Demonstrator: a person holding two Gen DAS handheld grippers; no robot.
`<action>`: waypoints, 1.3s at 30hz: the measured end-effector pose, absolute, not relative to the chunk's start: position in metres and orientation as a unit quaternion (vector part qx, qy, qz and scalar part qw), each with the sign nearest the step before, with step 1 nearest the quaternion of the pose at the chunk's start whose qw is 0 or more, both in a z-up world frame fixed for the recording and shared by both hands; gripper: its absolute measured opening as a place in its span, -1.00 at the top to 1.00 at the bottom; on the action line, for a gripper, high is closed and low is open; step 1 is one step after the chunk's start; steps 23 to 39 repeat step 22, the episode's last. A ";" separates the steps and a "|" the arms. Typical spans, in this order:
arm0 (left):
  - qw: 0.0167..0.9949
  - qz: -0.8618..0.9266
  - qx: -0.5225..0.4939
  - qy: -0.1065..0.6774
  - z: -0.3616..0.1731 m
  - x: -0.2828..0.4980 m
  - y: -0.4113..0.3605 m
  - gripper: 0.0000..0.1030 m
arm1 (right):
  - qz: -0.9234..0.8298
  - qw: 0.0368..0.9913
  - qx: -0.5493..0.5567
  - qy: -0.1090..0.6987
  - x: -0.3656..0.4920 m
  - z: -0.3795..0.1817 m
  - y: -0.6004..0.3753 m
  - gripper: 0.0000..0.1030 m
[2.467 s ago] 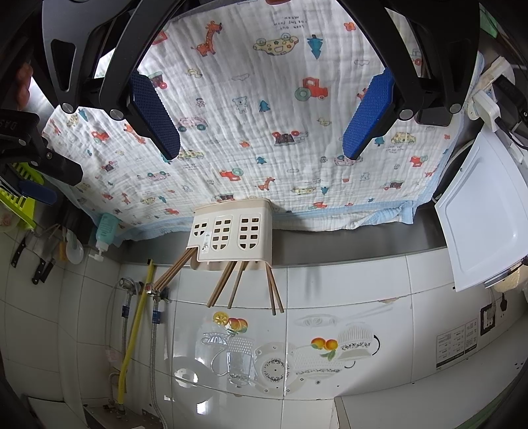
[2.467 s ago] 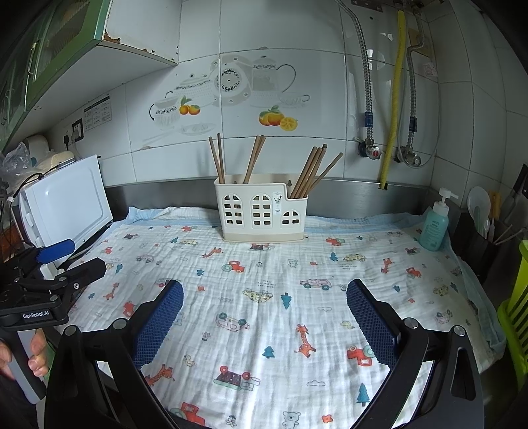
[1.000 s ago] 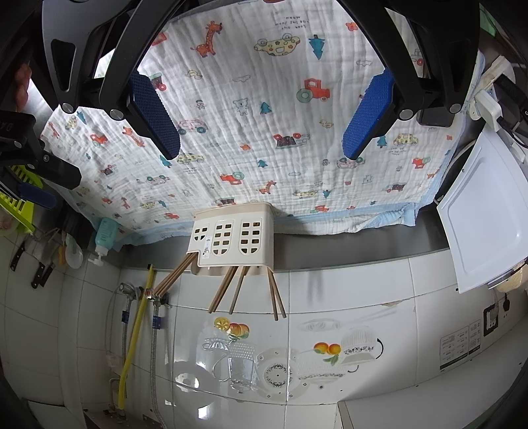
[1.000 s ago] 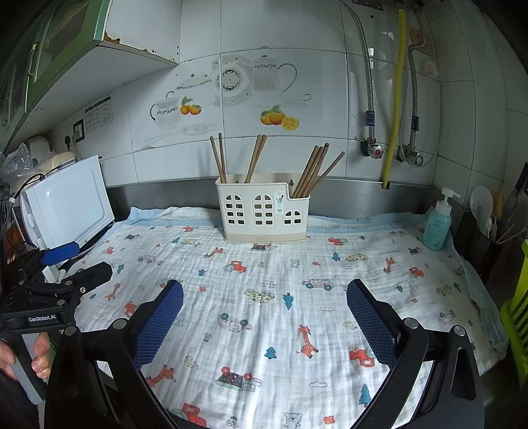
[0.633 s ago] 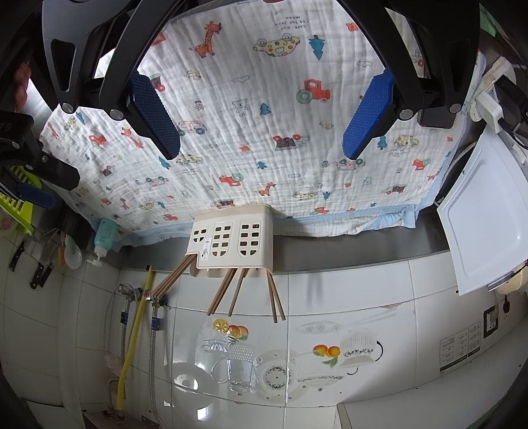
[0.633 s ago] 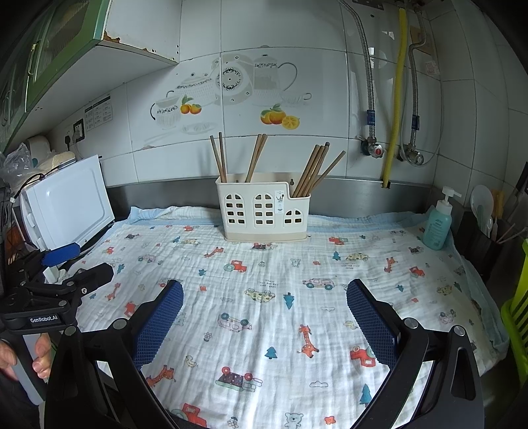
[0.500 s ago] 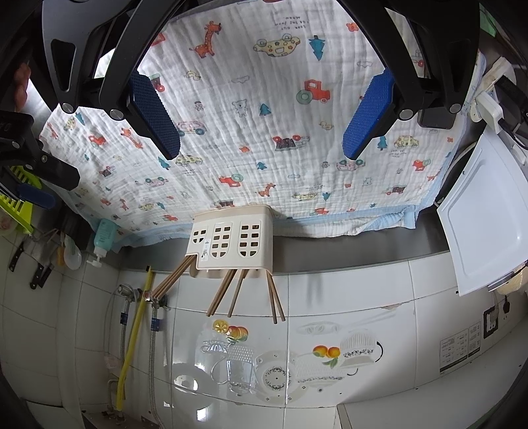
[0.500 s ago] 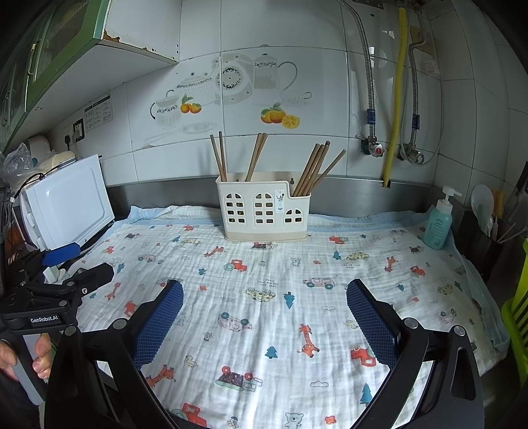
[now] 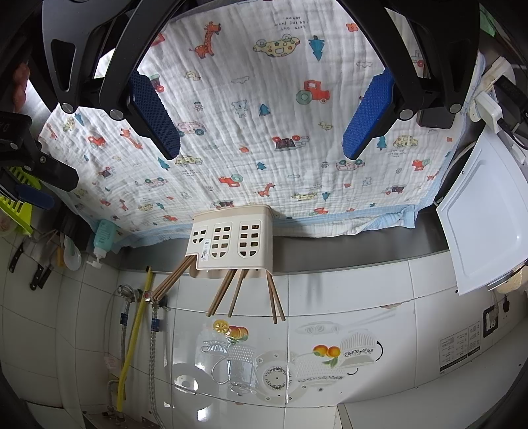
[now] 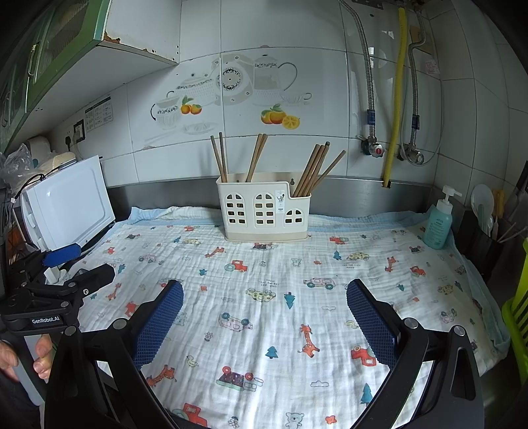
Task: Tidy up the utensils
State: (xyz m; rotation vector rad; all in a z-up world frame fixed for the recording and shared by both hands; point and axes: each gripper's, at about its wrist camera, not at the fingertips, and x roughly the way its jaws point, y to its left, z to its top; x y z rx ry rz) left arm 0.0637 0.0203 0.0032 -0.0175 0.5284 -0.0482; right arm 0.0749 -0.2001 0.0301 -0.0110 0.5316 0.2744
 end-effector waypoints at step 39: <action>0.964 -0.027 -0.006 0.265 0.002 0.064 0.022 -0.90 | 0.132 0.955 0.000 0.266 0.075 0.028 -0.202 -0.86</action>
